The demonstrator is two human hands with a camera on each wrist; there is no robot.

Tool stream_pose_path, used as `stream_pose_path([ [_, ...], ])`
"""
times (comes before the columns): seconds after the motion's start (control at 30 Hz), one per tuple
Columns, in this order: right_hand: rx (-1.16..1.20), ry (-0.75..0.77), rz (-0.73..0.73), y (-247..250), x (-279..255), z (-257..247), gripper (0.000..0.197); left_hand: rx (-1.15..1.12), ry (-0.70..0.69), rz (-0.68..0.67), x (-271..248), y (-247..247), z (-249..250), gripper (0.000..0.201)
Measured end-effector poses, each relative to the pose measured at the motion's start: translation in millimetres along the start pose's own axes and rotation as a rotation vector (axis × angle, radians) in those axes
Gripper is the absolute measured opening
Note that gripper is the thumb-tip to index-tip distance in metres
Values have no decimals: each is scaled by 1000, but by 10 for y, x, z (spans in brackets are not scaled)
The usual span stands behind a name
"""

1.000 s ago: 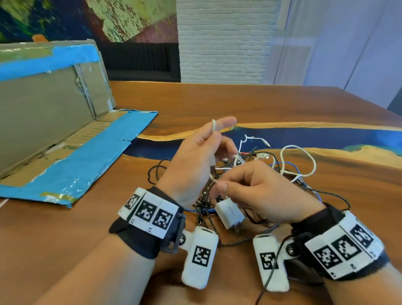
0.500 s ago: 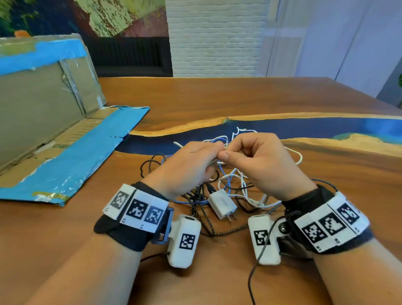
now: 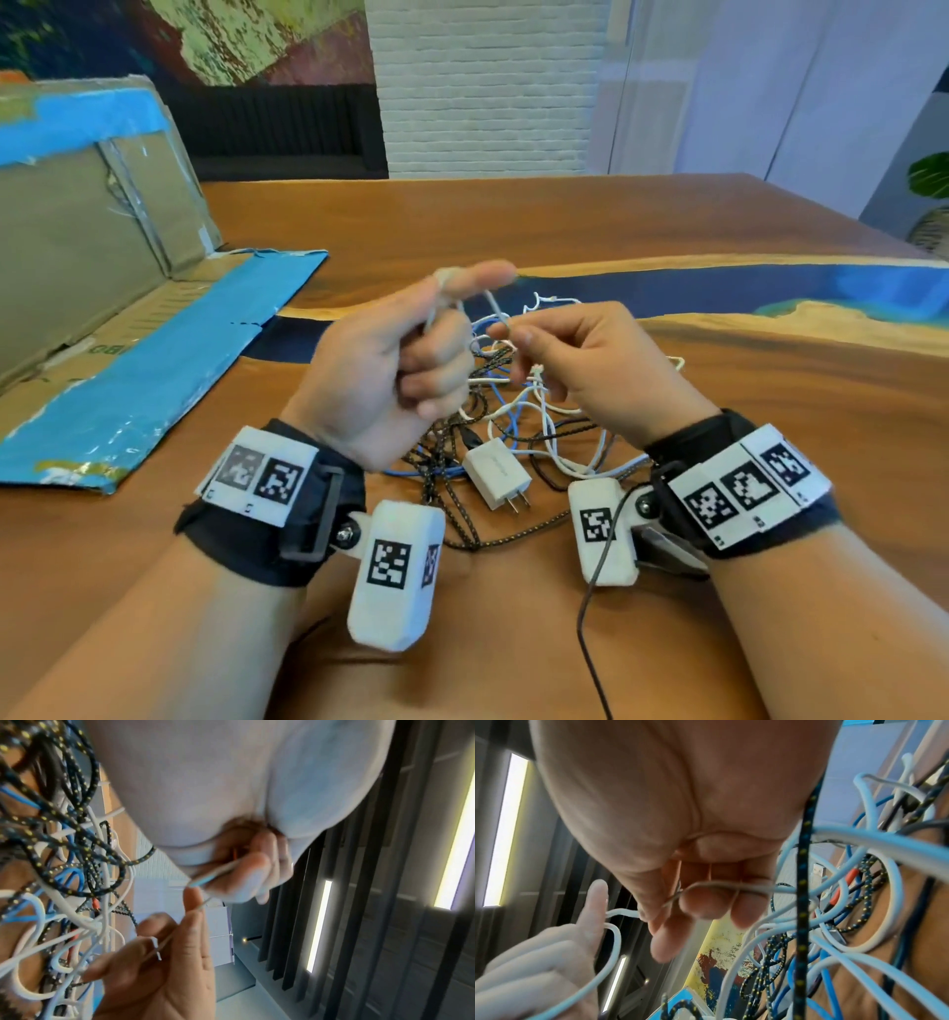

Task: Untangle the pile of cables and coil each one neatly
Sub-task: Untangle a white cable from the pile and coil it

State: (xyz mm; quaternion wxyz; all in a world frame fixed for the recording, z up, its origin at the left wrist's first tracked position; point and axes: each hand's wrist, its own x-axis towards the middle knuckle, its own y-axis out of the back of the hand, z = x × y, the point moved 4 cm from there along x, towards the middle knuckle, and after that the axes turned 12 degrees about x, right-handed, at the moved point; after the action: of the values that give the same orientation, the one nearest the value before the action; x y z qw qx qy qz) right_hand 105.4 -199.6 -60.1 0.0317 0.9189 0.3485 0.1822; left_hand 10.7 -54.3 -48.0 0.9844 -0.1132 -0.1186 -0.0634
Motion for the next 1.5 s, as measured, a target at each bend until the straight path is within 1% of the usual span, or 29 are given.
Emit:
stream_pose_path([
  [0.07,-18,-78,-95,-70,-15,34,22,-64,-81,144,12,14,39,47],
  [0.17,-102,-132,-239,-171,-63,19,21,-105,-181,362,20,74,41,45],
  [0.27,-169,-130,-369,-304,-120,-14,25,-64,-189,457,20,82,11,42],
  [0.37,-178,-119,-427,-366,-155,-53,26,39,-153,476,30,49,-18,38],
  [0.47,-161,-76,-473,-400,-178,-77,27,154,-148,486,31,69,-18,41],
  [0.53,-88,-46,-485,-426,-183,-88,14,306,-141,492,27,112,-23,39],
  [0.57,-41,-31,-471,-431,-185,-104,9,407,-136,480,30,115,-25,37],
  [0.6,-4,-11,-435,-413,-174,-107,9,523,-125,462,33,109,-34,35],
  [0.67,79,42,-319,-349,-153,-153,17,731,-89,420,41,86,-58,31],
  [0.7,126,68,-246,-300,-138,-183,22,772,-72,388,45,71,-70,31],
  [0.77,196,134,-95,-167,-109,-236,28,712,-31,302,48,44,-91,35],
  [0.83,204,218,31,-38,-84,-273,27,639,32,197,41,21,-120,43],
  [0.9,160,268,107,34,-64,-280,25,570,103,72,11,-17,-152,54],
  [0.93,129,272,137,53,-51,-262,24,518,125,20,-4,-33,-167,56],
  [0.97,98,269,156,63,-46,-253,23,458,132,-17,-12,-47,-172,54],
  [1.03,55,251,161,70,-27,-206,22,313,105,-46,-26,-65,-144,47],
  [1.1,41,203,85,24,-14,-169,24,133,60,-48,-37,-71,-88,44],
  [1.2,-11,78,-100,-96,-20,-109,35,-95,4,-19,-36,-75,-5,49],
  [1.3,-108,-33,-241,-157,-34,-46,30,-221,-86,67,-14,-27,84,50],
  [1.4,-184,-69,-326,-211,-68,-45,28,-250,-146,264,-1,69,130,46],
  [1.5,-195,-76,-396,-286,-113,-90,26,-291,-150,431,0,96,87,43],
])
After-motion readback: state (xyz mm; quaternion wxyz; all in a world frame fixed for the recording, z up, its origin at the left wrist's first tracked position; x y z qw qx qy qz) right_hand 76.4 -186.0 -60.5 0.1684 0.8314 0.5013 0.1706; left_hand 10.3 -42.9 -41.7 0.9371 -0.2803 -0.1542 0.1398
